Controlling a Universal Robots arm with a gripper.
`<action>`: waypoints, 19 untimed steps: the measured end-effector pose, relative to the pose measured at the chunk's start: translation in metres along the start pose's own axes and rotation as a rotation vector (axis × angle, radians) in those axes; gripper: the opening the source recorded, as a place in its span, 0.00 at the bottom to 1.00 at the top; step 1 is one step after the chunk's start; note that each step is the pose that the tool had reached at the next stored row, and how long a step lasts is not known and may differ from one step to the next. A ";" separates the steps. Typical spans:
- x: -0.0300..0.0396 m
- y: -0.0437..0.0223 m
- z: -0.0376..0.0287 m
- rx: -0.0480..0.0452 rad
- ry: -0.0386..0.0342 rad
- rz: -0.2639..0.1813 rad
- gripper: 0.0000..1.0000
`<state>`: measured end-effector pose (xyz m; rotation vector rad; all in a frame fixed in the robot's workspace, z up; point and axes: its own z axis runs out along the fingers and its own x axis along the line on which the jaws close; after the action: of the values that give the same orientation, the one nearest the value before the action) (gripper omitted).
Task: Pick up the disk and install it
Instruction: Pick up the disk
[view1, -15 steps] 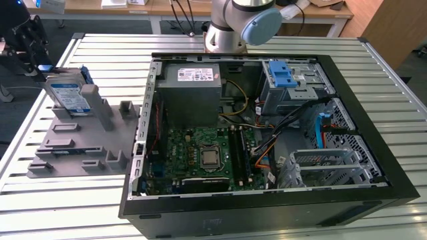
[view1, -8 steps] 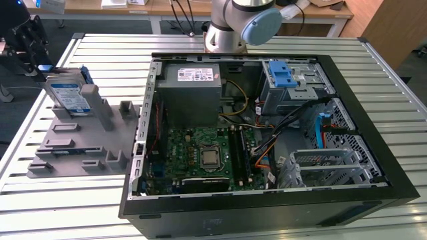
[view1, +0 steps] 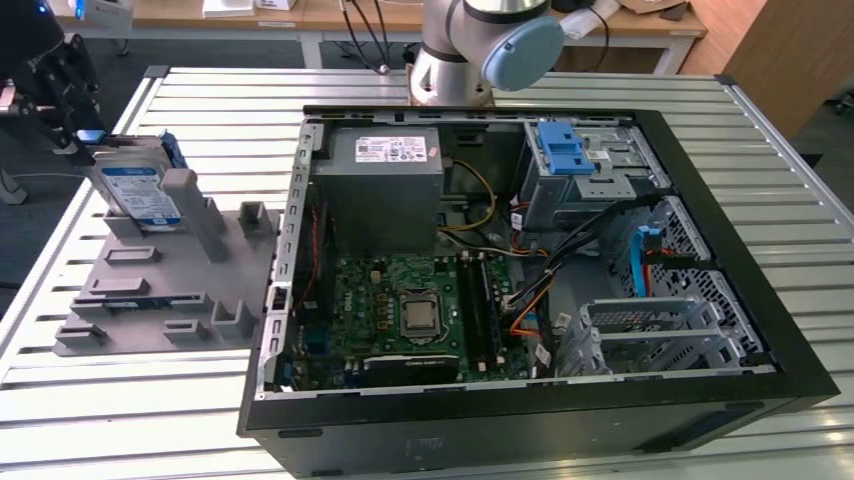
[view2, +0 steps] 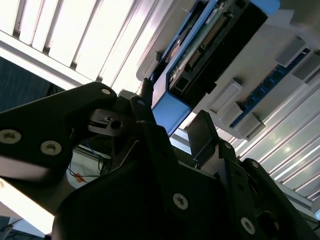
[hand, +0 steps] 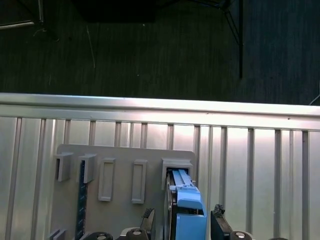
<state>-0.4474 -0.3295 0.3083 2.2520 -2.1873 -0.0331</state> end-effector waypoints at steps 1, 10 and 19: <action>-0.0002 0.0000 0.0017 -0.0001 0.0000 0.000 0.55; -0.0008 0.0021 0.0159 0.0000 0.0000 0.002 0.55; -0.0009 0.0021 0.0167 0.0000 0.0000 0.003 0.55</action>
<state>-0.4498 -0.3285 0.2916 2.2487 -2.1906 -0.0331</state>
